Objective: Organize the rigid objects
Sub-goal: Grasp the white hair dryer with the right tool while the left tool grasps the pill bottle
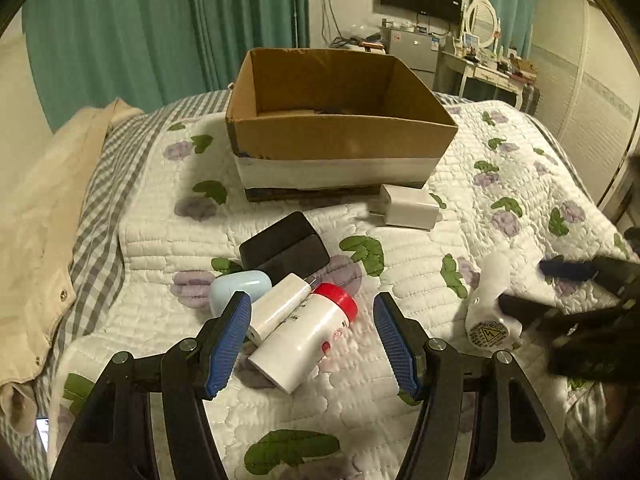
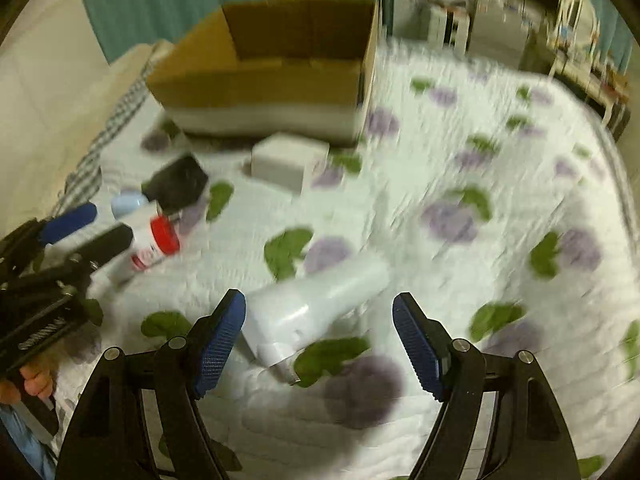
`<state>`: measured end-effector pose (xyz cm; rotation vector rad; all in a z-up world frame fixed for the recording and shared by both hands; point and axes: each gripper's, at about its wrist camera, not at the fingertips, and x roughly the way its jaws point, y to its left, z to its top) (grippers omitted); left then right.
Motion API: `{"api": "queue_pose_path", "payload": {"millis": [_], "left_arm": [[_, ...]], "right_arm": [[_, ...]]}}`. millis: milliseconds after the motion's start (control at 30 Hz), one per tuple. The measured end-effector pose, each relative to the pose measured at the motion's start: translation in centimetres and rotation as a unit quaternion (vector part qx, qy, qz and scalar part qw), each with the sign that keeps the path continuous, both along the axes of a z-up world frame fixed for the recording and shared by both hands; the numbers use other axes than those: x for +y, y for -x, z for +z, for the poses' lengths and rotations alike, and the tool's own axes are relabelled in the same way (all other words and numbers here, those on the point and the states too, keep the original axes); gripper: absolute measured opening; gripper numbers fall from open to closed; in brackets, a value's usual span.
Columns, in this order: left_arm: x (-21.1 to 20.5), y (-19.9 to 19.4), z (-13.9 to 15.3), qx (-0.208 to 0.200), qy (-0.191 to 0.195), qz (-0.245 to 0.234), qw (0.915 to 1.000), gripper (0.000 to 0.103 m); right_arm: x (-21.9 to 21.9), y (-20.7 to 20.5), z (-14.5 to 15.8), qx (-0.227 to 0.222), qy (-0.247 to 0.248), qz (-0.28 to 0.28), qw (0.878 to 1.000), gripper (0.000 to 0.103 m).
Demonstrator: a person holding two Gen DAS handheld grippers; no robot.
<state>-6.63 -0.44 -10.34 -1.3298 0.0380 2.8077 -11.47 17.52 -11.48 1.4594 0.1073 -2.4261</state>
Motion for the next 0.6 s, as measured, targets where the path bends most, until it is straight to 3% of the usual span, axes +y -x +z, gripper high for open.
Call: {"api": "queue_pose_path", "payload": {"millis": [167,267,367,600], "left_arm": [[-0.5,0.5,-1.6,-0.029,0.005,0.018,0.9994,0.066],[-0.8,1.1,-2.5,-0.048,0.006,0.023,0.9985,0.066],[-1.0,1.6,-3.5,-0.073,-0.005,0.021,0.9971,0.066],[0.4,0.7,-3.1,-0.089,-0.024,-0.012,0.9956,0.066]], "right_arm": [[-0.9,1.5,-2.7,-0.033,0.032,-0.006,0.999,0.076],[-1.5,1.7,-3.6,-0.018,0.026,0.004,0.999,0.061],[-1.4,1.3,-3.0,0.009,0.024,0.019,0.999,0.052],[0.4,1.0,0.5,0.065,0.032,0.028,0.997,0.052]]}}
